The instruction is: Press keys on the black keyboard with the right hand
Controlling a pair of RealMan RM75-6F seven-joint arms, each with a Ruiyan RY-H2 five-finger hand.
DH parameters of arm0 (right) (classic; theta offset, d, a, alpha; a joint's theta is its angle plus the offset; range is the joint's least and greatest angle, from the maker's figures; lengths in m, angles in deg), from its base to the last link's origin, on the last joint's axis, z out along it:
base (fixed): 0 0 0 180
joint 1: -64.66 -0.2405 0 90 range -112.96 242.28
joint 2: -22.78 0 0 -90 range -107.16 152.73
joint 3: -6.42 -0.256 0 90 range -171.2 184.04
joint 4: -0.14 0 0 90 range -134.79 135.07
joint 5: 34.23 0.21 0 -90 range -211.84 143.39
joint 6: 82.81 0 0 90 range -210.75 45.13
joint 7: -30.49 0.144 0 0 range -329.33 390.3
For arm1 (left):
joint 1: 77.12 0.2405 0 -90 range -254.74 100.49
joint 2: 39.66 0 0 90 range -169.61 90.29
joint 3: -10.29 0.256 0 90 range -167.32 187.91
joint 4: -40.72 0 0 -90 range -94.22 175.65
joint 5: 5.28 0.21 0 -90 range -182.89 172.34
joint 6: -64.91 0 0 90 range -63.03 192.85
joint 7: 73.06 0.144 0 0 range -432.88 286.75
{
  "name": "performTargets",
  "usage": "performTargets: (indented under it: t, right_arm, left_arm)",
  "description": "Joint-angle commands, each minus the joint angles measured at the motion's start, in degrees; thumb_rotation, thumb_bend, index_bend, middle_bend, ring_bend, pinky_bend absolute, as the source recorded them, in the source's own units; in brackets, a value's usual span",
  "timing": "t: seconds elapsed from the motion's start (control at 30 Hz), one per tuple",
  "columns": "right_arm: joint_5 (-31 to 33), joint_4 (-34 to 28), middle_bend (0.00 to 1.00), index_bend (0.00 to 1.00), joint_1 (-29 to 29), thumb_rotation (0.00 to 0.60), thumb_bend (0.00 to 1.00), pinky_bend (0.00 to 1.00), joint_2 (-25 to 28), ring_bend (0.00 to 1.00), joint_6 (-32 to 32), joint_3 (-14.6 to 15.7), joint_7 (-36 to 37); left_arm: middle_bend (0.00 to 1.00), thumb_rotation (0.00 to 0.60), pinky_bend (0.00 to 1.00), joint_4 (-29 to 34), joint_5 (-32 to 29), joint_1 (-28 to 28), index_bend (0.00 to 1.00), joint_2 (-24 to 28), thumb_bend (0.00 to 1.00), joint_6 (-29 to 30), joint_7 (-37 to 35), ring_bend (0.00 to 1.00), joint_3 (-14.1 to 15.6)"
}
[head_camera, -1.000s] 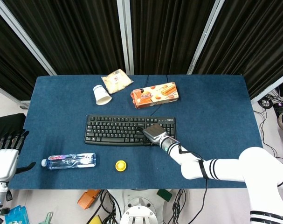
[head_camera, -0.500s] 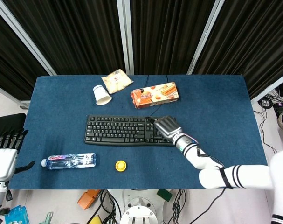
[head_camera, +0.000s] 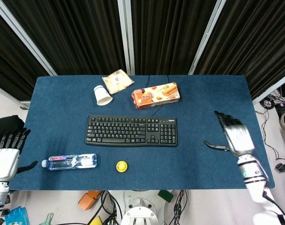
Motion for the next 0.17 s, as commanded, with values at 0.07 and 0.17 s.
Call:
performTargets:
  t: [0.07,0.17]
  right_arm:
    - [-6.7,3.6,0.0,0.0,9.8,0.182,0.2,0.0,1.6,0.0,6.8,3.2,7.8]
    - [-8.2,4.4,0.0,0.0,12.2,0.181,0.2,0.0,2.1,0.0,6.8,3.2,9.4]
  left_arm:
    - [0.06,0.6,0.0,0.1,0.1,0.0,0.08,-0.1,0.04,0.1,0.1,0.02,0.0]
    - [0.06,0.6,0.0,0.2,0.0,-0.1,0.08,-0.2,0.04,0.0,0.1,0.02,-0.1]
